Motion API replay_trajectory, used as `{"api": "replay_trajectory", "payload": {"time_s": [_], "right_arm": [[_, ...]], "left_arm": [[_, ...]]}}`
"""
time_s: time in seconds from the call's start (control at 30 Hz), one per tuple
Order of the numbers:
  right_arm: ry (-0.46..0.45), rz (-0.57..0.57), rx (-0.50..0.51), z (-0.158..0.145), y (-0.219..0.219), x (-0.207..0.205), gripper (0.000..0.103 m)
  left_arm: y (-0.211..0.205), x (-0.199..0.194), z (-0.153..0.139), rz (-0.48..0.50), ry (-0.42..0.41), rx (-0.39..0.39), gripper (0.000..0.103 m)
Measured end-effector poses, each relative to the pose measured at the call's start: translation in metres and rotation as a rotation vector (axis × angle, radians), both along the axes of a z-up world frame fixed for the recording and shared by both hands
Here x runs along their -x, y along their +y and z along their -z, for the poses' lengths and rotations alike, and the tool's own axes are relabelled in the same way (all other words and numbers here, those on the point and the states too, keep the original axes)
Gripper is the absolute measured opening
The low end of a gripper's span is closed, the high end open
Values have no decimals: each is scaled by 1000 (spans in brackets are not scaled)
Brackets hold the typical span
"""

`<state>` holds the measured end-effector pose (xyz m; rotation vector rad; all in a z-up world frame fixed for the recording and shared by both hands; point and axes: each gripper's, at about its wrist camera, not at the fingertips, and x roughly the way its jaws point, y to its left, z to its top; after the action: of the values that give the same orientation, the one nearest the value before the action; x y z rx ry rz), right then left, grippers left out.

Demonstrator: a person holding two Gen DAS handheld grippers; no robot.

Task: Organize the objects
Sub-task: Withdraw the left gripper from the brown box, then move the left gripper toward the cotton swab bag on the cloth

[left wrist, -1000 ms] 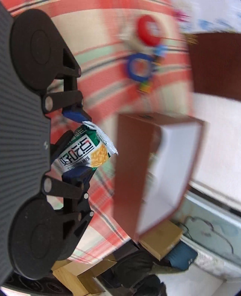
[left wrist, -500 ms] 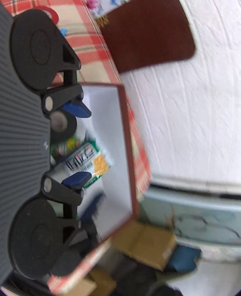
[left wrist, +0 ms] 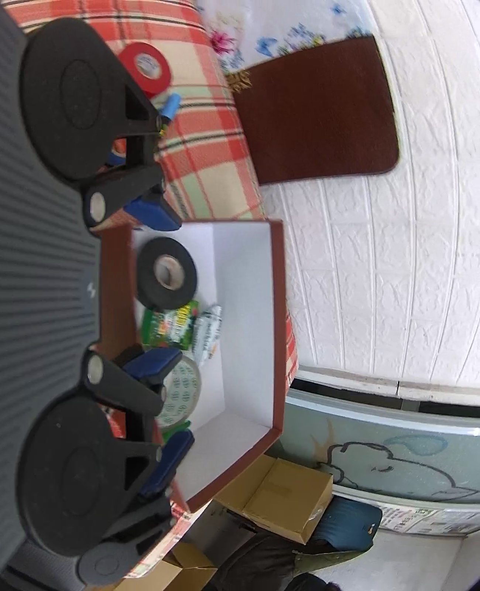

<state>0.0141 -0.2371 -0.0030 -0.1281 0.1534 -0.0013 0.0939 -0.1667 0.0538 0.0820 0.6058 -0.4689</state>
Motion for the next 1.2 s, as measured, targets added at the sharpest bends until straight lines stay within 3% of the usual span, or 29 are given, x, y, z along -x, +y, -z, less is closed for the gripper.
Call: {"api": "replay_trajectory", "payload": {"time_s": [0.1,0.17,0.3,0.37,0.4,0.47,0.57,0.67,0.77,0.83,0.97,1.03,1.07,1.13,1.2], "right_arm": [[25,15,41,2,-4,12,68],[63,52,45,4,-37,26,68],[177,133,-6,20,-79,27,69],[232,118,-25,18,-93,17,70],[237,107,-15,20,-92,7,70],[245,109,16,19,-93,-9,80],[254,151,59,19,-92,-35,77],[228,148,53,13,-84,-33,76],[247,86,1,14,-64,-15,77],[291,-31,-40,19,-41,-1,76],[326,-293,36,17,32,11,74],[314,-388,91,12,69,3,74],[307,-423,110,9,86,-6,74],[305,-471,116,5,113,-33,76],[325,-483,99,4,136,-71,78]], "left_arm": [[19,11,5,-21,12,9,71],[35,17,9,-48,25,6,71],[71,20,22,-116,69,5,71],[88,20,31,-161,99,3,71],[96,19,36,-184,117,2,71],[112,18,46,-236,146,-2,71],[132,20,54,-299,164,0,71],[152,22,58,-355,142,-29,71],[175,21,66,-423,129,-56,72],[193,19,75,-478,129,-71,72],[230,14,100,-608,119,-123,72],[247,19,116,-663,63,-158,89],[256,25,122,-677,25,-141,96],[274,30,122,-695,29,-31,94],[275,29,124,-706,22,-31,95]]}}
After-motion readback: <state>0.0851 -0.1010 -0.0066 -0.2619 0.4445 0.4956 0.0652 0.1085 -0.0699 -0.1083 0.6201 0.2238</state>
